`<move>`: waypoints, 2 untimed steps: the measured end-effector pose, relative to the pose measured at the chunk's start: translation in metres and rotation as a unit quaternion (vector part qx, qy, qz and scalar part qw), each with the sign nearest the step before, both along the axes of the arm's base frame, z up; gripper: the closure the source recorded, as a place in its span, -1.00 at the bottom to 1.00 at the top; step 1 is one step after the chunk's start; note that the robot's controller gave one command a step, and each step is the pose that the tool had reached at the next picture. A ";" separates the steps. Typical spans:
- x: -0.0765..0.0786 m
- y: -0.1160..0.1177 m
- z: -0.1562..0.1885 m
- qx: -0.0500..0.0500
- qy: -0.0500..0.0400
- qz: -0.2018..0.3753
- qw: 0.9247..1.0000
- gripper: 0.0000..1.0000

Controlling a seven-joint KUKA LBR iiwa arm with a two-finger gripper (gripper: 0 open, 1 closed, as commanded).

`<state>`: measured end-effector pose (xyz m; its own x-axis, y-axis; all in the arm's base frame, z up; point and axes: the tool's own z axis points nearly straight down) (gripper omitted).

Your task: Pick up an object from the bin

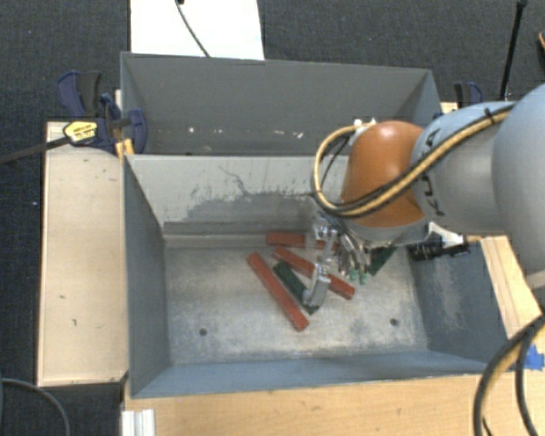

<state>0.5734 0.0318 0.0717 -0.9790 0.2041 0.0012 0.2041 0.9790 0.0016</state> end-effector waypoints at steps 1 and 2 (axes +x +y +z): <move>-0.011 -0.032 0.000 -0.001 0.001 -0.015 1.000 -1.00; -0.046 0.029 -0.001 0.000 0.000 -0.004 1.000 -1.00</move>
Offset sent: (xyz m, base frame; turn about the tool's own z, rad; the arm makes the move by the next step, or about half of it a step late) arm -0.0114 -0.0307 -0.0017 0.0258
